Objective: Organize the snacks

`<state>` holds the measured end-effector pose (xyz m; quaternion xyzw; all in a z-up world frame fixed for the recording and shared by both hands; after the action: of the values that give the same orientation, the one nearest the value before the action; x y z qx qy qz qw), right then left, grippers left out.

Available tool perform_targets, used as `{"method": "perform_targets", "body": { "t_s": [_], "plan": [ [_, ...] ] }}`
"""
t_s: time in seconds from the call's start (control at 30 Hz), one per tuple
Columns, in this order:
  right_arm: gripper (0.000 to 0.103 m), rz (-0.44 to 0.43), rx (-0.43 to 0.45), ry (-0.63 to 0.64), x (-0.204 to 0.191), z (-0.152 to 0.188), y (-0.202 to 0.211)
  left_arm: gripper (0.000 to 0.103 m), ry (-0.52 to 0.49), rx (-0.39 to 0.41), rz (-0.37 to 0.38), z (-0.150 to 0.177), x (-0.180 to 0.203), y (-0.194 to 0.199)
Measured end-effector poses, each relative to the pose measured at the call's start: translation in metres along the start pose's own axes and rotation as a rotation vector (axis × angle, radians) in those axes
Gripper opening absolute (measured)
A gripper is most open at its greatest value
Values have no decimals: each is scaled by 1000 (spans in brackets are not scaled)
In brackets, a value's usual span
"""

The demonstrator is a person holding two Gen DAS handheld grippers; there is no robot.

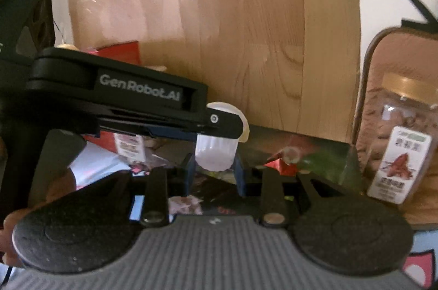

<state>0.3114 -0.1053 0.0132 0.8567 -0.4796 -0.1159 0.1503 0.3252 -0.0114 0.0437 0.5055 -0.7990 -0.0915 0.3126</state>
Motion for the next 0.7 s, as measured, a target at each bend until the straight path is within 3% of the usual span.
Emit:
{"method": "perform_targets", "body": {
  "t_s": [0.03,0.2,0.3,0.37,0.57,0.7],
  "plan": [
    [39,-13,11,-13,2,0,-3,47,4,-8,-7,0,-3,-6],
    [45,10,23,-23,2,-2,-5,50,22,-32,-27,8,-13,-14],
    [45,10,50,-49,1,-1,14,50,29,4,9,9,-14,11],
    [45,-48,42,-79,-1,6,29,52,35,17,21,15,-17,37],
    [41,-234,-190,-313,10,49,39,49,108,-61,61,56,-33,88],
    [39,-261,-287,-453,20,65,38,40,148,-130,48,89,-45,95]
  ]
}}
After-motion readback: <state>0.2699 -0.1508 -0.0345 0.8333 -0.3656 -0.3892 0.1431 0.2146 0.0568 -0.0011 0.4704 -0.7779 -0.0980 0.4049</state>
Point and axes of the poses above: each gripper's, at about its wrist camera, not at the fingertips, and y roughly against the way its jaws point, x to its right, z to its underside, the point moved 6 cm from there along -y, roughly the way its jaws point, and after that the axes turned 1 degree about z, right-handed, at the moved point
